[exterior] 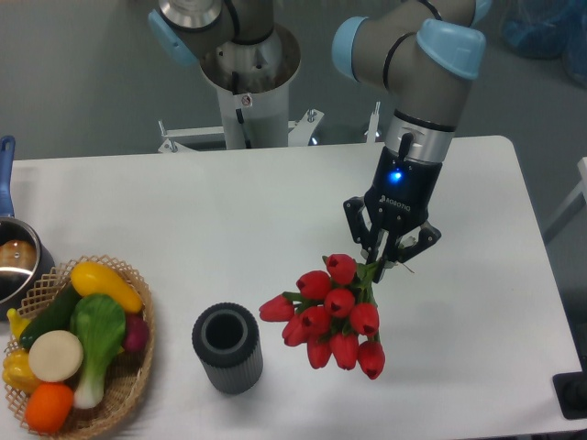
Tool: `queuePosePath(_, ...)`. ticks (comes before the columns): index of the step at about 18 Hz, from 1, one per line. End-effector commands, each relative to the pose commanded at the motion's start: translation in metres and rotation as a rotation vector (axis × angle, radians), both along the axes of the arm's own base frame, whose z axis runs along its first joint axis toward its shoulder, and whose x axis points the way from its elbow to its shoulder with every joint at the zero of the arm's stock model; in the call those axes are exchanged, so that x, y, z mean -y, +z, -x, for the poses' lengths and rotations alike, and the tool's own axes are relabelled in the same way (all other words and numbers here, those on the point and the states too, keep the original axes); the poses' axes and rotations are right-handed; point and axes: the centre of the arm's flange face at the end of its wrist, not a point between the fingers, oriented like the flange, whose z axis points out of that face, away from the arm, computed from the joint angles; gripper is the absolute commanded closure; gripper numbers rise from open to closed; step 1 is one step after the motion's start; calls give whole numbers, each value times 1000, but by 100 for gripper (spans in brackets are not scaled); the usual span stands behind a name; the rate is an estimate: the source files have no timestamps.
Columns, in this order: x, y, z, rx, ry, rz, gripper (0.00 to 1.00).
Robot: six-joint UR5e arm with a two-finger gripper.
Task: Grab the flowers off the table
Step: 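Lift the gripped red tulip bunch up off the table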
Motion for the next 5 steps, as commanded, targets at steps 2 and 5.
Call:
queuePosePath(2,0,2,1,-3,2,-1,84)
queuePosePath(5,2,4,4,-6,6,-4,84)
